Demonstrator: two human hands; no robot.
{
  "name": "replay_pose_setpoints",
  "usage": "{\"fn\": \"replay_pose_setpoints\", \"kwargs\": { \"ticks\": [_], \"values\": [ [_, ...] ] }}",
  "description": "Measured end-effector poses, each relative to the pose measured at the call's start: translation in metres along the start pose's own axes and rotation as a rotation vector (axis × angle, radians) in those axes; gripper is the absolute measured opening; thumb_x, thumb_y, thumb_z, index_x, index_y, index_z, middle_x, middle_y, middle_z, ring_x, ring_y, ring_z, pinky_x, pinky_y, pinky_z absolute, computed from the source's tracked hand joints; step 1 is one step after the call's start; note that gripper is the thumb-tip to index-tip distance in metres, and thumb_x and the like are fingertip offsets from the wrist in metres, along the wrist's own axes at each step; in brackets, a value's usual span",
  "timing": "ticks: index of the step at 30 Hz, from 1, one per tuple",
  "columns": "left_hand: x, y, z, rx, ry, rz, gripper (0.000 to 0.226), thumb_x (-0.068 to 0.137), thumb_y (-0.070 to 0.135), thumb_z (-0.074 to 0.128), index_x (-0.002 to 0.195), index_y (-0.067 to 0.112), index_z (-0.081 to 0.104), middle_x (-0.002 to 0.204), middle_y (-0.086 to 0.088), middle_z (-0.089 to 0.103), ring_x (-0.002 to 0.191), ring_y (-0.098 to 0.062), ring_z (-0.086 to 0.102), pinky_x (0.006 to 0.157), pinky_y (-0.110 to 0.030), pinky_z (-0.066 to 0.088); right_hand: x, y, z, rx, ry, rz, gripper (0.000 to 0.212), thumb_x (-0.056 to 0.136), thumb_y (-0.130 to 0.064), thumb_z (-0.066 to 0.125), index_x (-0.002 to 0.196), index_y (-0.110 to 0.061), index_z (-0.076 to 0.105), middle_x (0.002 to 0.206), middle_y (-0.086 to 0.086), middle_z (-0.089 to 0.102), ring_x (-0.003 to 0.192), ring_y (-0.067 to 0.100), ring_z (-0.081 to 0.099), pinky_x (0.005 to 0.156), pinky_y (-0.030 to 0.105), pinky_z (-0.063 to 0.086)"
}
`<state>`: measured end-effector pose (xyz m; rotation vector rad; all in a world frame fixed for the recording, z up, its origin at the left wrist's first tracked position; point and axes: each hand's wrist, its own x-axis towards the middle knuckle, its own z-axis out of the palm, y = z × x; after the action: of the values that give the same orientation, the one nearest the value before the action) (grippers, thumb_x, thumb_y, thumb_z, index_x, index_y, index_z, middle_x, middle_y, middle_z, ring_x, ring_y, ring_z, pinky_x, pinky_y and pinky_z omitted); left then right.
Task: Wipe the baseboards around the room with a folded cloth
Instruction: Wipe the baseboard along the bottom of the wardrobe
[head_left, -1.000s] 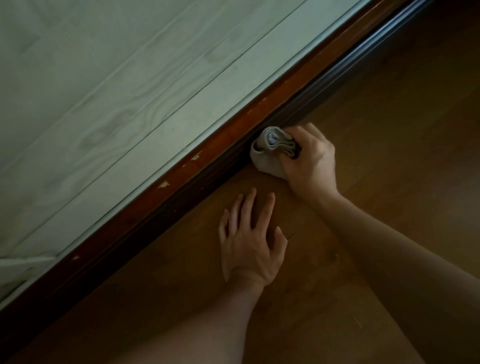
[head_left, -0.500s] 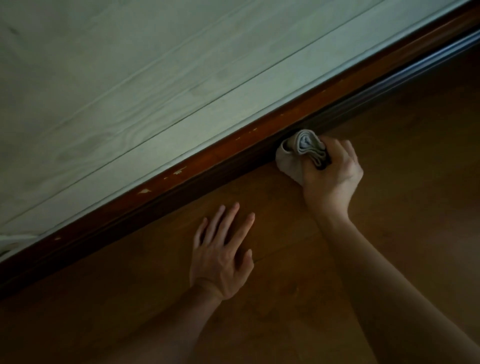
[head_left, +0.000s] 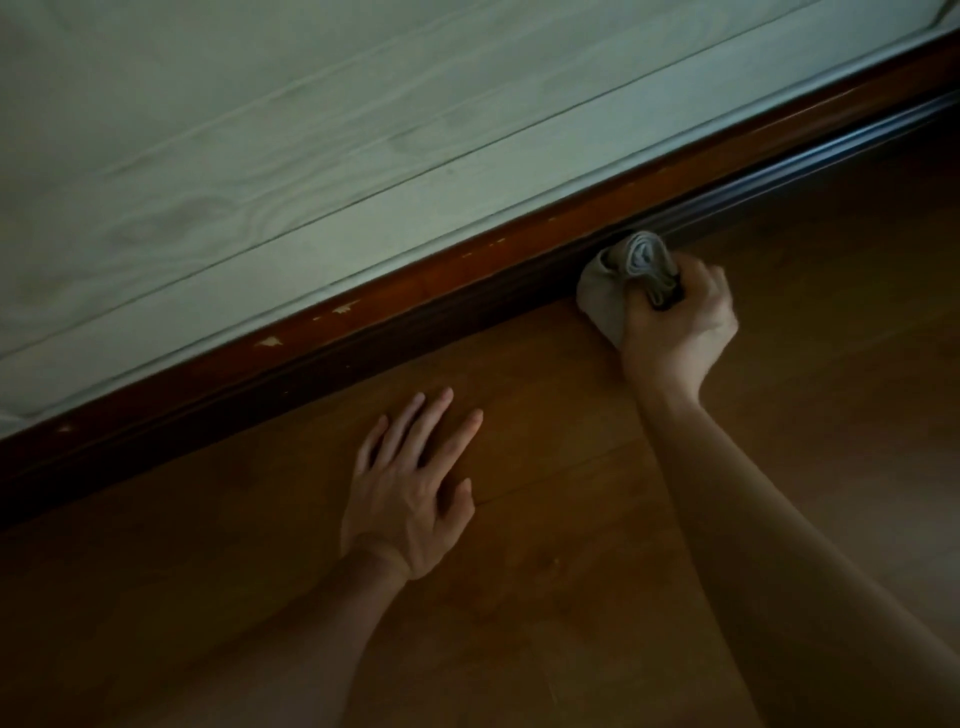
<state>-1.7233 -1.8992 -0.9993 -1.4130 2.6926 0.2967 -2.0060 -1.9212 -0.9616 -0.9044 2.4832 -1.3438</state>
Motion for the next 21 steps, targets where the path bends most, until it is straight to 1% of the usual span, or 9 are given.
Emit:
{"fn": "replay_pose_setpoints", "kwargs": {
  "ticks": [2,4,5,7,9,11,14,17,21],
  "values": [
    [0.000,0.000,-0.001,-0.006,-0.001,-0.002,0.063,0.094,0.054,0.034,0.155,0.050,0.017,0.167,0.009,0.016,0.154,-0.017,0.011,0.119,-0.048,0.013,-0.003,0.001,0.000,-0.018,-0.069,-0.072,0.025,0.087,-0.015,0.066,0.112,-0.010,0.067,0.104,0.001,0.060,0.089,0.005,0.050,0.074,-0.004,0.030],
    [0.000,0.001,-0.003,-0.010,-0.007,-0.010,0.063,0.094,0.054,0.033,0.155,0.049,0.020,0.167,0.008,0.017,0.153,-0.017,0.011,0.119,-0.049,0.014,0.004,0.006,-0.004,-0.053,-0.094,-0.117,0.027,0.088,-0.017,0.066,0.113,-0.010,0.067,0.107,0.002,0.062,0.091,0.004,0.050,0.074,-0.002,0.030],
    [0.000,0.002,-0.004,-0.010,-0.008,-0.013,0.062,0.094,0.053,0.033,0.155,0.049,0.021,0.167,0.008,0.017,0.153,-0.017,0.012,0.119,-0.049,0.014,0.011,0.009,-0.007,-0.065,-0.065,-0.098,0.028,0.088,-0.018,0.065,0.115,-0.010,0.066,0.109,0.004,0.062,0.092,0.004,0.049,0.073,-0.001,0.031],
    [-0.001,0.003,-0.005,-0.008,-0.008,-0.011,0.062,0.094,0.054,0.032,0.155,0.049,0.021,0.167,0.008,0.018,0.153,-0.018,0.013,0.119,-0.050,0.016,0.028,0.016,-0.014,-0.079,0.041,0.003,0.030,0.089,-0.019,0.064,0.117,-0.010,0.065,0.113,0.005,0.063,0.094,0.005,0.051,0.074,0.004,0.030],
    [0.000,0.002,-0.004,-0.008,-0.001,-0.007,0.062,0.094,0.055,0.031,0.154,0.049,0.019,0.166,0.008,0.019,0.153,-0.018,0.014,0.118,-0.049,0.016,0.041,0.022,-0.019,-0.098,0.103,0.070,0.031,0.089,-0.018,0.063,0.118,-0.010,0.066,0.114,0.005,0.063,0.097,0.011,0.056,0.077,0.009,0.032],
    [0.000,0.001,-0.003,-0.014,0.006,-0.006,0.062,0.094,0.055,0.032,0.155,0.050,0.019,0.166,0.008,0.019,0.153,-0.018,0.014,0.118,-0.049,0.017,0.043,0.023,-0.019,-0.102,0.108,0.074,0.030,0.088,-0.017,0.062,0.117,-0.009,0.067,0.112,0.006,0.063,0.095,0.011,0.056,0.074,0.005,0.031],
    [0.000,0.001,-0.002,-0.010,0.006,-0.008,0.062,0.095,0.056,0.031,0.155,0.050,0.019,0.167,0.008,0.018,0.153,-0.018,0.014,0.118,-0.050,0.017,0.028,0.017,-0.012,-0.065,0.034,-0.013,0.028,0.088,-0.017,0.065,0.114,-0.008,0.068,0.107,0.003,0.062,0.089,0.006,0.050,0.070,-0.002,0.032],
    [0.000,0.001,-0.001,-0.006,0.011,-0.007,0.062,0.095,0.056,0.031,0.155,0.050,0.016,0.167,0.009,0.016,0.153,-0.017,0.013,0.118,-0.051,0.017,0.017,0.016,-0.008,-0.044,-0.049,-0.096,0.026,0.088,-0.020,0.067,0.112,-0.011,0.069,0.105,0.000,0.062,0.090,0.004,0.052,0.070,-0.001,0.034],
    [0.000,0.000,-0.001,0.001,0.005,-0.012,0.062,0.095,0.057,0.031,0.155,0.051,0.016,0.167,0.009,0.015,0.153,-0.016,0.012,0.117,-0.049,0.013,0.015,0.013,-0.003,-0.016,0.051,0.020,0.026,0.087,-0.015,0.065,0.113,-0.010,0.068,0.106,0.003,0.063,0.087,0.005,0.051,0.069,-0.002,0.034]
  ]
}}
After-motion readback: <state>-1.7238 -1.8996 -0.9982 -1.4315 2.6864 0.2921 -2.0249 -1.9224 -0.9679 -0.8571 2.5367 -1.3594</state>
